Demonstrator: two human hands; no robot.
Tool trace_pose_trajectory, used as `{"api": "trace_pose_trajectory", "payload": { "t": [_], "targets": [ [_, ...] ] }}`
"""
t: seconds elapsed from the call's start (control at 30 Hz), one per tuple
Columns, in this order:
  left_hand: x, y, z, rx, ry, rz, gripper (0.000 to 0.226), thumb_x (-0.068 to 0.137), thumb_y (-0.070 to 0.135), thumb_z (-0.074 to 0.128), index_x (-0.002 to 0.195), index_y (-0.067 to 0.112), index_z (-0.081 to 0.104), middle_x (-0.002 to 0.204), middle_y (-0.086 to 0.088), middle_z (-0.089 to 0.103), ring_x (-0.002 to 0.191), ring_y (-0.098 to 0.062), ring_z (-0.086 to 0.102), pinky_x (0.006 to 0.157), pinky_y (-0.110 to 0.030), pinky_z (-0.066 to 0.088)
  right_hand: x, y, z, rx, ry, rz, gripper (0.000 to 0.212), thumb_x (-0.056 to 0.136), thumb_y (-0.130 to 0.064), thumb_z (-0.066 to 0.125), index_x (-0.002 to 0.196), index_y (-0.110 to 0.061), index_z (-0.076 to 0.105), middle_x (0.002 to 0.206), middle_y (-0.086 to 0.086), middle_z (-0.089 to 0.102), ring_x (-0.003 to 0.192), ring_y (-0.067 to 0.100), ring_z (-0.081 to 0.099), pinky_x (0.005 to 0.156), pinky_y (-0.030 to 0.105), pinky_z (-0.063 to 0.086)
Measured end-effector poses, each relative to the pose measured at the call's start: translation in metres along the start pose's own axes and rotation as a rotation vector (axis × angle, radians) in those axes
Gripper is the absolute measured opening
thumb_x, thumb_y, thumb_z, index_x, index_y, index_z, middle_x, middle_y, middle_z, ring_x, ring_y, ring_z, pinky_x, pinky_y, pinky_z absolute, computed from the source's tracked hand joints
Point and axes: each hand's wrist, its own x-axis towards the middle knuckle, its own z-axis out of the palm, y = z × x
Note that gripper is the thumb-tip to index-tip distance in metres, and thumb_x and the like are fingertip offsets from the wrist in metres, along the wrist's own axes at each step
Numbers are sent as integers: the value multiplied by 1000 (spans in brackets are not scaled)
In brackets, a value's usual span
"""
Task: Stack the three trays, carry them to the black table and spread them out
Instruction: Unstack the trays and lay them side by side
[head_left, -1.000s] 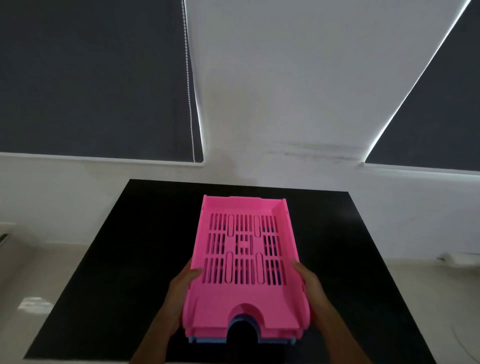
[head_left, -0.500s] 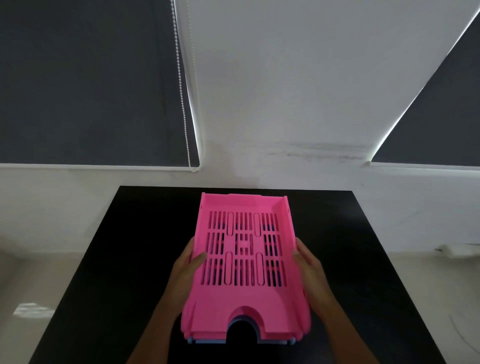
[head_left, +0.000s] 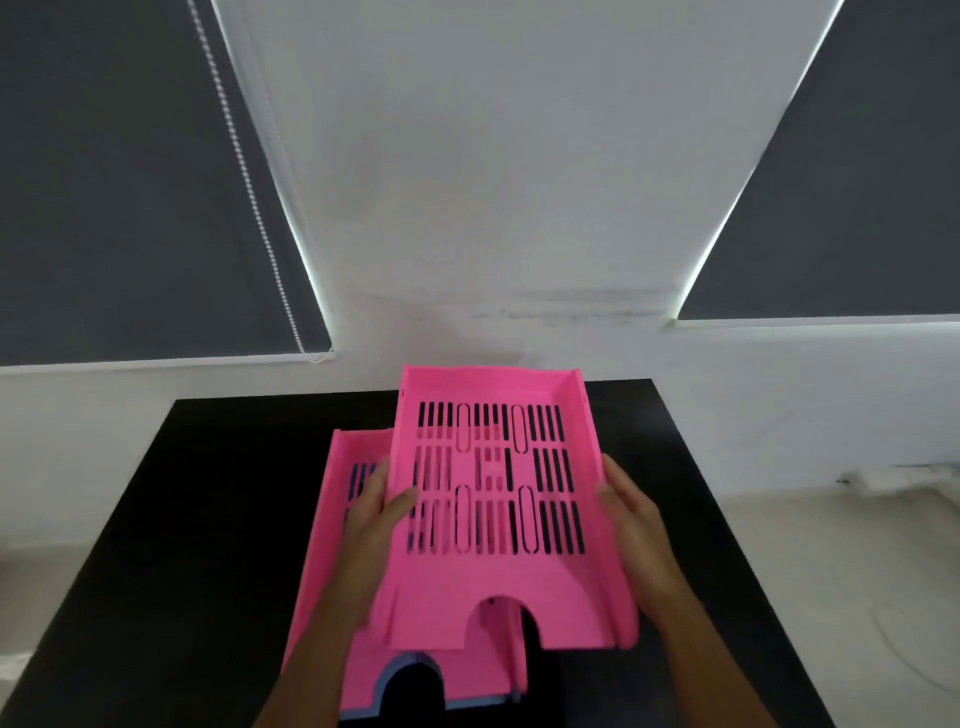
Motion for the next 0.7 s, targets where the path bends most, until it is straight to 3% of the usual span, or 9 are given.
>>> {"api": "trace_pose_trajectory", "payload": {
  "t": [0.13,0.23,0.4,0.47,0.57,0.63,0.7],
  "targets": [
    [24,-21,65,67,-30,-35,89,68,68,75,147,41,45,152,-8,52,136,-36,53,107,-67,42,5,-6,-73,7,115,1,34,101,-18,53,132,-28,64,106,0,80,91,24,79,72,35,65],
    [30,-27,116,70,-60,-49,71,80,40,68,147,25,50,141,-9,63,126,-31,62,106,-61,47,12,-9,-122,-6,185,15,36,101,-18,55,134,-26,65,112,2,80,93,23,79,75,37,65],
    [37,-50,160,154,-34,-140,61,85,27,66,145,20,51,136,-7,66,120,-25,67,103,-55,51,20,5,-168,-43,213,38,34,101,-16,54,131,-27,65,106,-6,81,93,20,79,75,33,65],
    [38,-62,168,197,7,-181,43,92,10,62,135,19,59,125,-6,72,107,-17,73,91,-43,59,22,18,-173,-39,212,67,34,101,-15,53,128,-32,65,106,-11,81,94,17,79,75,30,65],
    [40,-83,175,235,73,-242,36,94,5,58,125,22,63,111,-2,76,90,-9,77,72,-28,60,28,39,-177,-47,192,136,33,101,-13,52,116,-38,68,101,-13,81,90,15,79,72,26,63],
    [39,-98,177,258,102,-271,39,94,5,58,130,17,62,114,-2,76,92,-9,76,74,-28,61,32,52,-180,-72,195,195,32,100,-14,53,112,-39,69,97,-11,82,88,16,79,71,26,63],
    [38,-110,180,283,121,-299,45,94,8,59,138,16,57,123,-3,73,103,-12,73,91,-40,60,36,65,-183,-88,188,237,29,100,-16,53,116,-34,69,102,-4,81,91,20,79,75,31,64]
  ]
}}
